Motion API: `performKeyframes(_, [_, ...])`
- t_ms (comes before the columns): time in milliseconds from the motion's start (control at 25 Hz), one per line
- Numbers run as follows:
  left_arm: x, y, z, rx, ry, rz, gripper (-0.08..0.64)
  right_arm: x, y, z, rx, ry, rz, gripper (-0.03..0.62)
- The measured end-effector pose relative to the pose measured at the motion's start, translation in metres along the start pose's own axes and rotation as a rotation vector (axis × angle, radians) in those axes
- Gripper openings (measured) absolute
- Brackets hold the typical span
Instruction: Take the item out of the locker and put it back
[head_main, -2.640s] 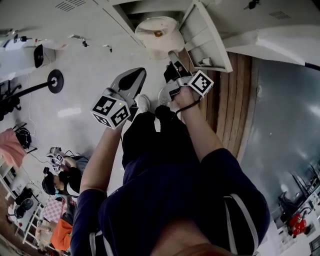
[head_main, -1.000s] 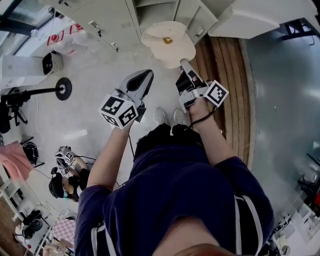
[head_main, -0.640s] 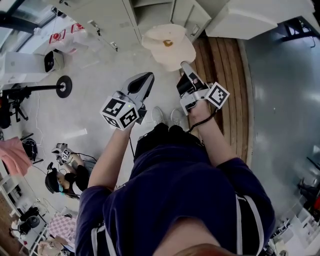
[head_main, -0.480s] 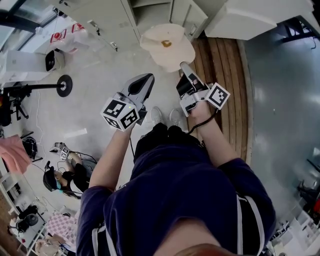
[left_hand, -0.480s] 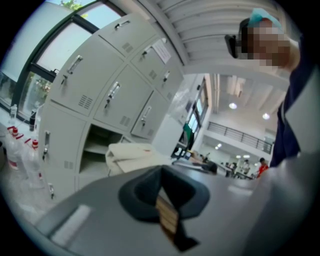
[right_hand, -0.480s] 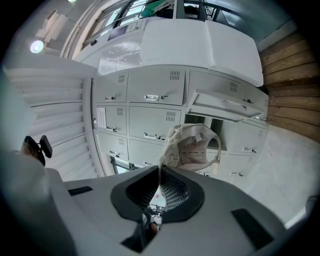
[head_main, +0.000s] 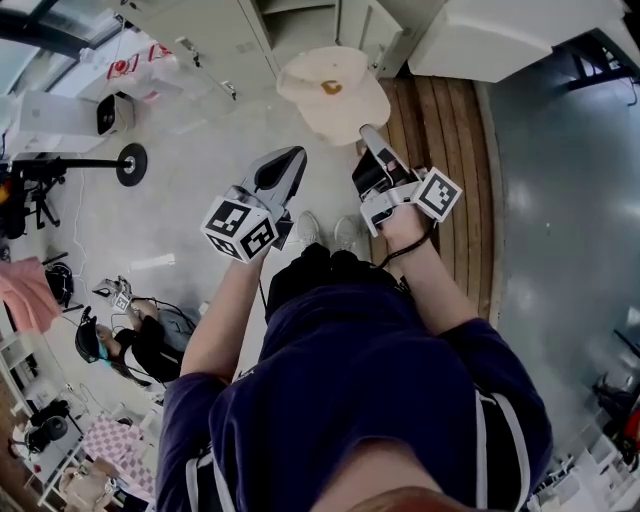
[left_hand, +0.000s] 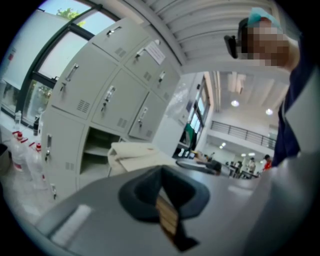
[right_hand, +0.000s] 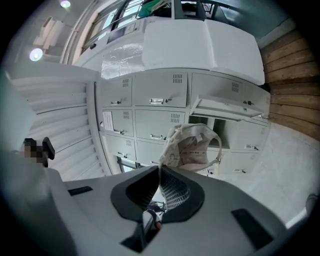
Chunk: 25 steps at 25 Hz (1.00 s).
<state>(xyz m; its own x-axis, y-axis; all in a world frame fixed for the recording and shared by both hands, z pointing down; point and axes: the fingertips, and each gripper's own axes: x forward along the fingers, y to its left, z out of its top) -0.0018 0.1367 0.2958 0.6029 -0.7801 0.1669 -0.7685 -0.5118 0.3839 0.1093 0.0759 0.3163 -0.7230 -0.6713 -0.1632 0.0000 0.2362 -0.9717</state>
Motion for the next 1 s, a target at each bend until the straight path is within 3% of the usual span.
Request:
performKeyframes(560, [0.004, 0.006, -0.008, -0.004, -0.003, 0.035, 0.003, 0.003, -0.014, 0.0, 0.023, 0.022, 0.001, 0.017])
performKeyframes(1000, [0.024, -0.023, -0.013, -0.007, -0.004, 0.055, 0.003, -0.019, -0.015, 0.024, 0.034, 0.043, 0.006, 0.017])
